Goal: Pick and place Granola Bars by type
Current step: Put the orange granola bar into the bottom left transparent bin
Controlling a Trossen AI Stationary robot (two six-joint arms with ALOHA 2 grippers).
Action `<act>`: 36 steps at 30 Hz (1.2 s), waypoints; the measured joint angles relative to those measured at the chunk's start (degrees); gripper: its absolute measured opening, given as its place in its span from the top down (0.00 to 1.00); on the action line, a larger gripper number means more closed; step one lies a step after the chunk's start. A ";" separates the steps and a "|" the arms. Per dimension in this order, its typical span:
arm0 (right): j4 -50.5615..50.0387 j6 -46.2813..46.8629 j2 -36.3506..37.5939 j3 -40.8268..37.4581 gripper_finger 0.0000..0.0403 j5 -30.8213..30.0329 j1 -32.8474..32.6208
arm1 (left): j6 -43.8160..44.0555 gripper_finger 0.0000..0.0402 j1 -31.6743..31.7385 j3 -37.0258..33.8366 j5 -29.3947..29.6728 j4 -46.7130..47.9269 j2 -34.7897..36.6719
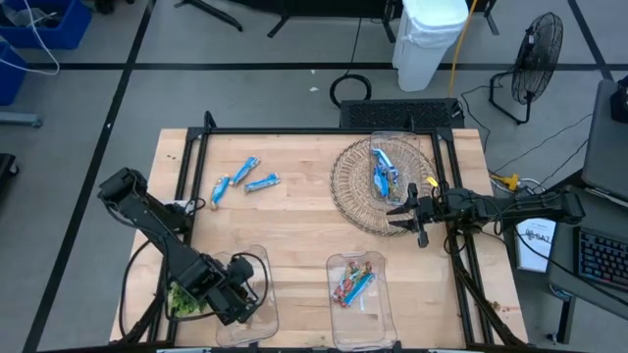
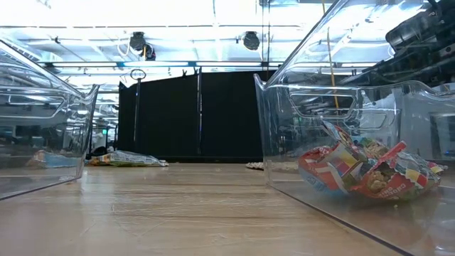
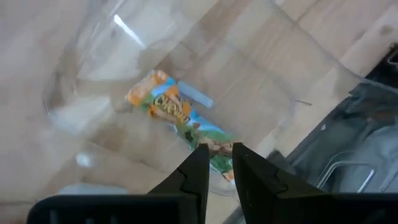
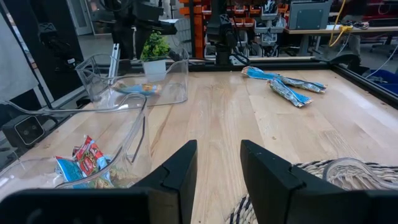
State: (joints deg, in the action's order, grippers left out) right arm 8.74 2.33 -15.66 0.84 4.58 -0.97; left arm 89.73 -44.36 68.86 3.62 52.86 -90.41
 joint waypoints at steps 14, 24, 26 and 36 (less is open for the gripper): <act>0.00 0.00 -0.02 0.00 0.72 0.00 0.00 | -32.25 0.81 2.11 -0.47 50.32 6.84 9.39; 0.00 0.00 -0.02 0.00 0.72 -0.01 0.02 | -37.98 0.81 14.17 -20.49 49.95 -2.25 23.60; 0.01 0.00 -0.02 0.00 0.72 0.00 0.02 | -44.27 0.81 17.67 -25.54 46.14 -9.99 28.34; 0.00 0.00 0.00 0.00 0.72 0.00 0.00 | -86.57 0.81 37.24 -43.66 24.61 -52.28 50.64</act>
State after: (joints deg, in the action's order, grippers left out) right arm 8.73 2.33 -15.66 0.84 4.58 -0.97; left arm 3.16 -7.12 25.20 28.22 0.58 -39.77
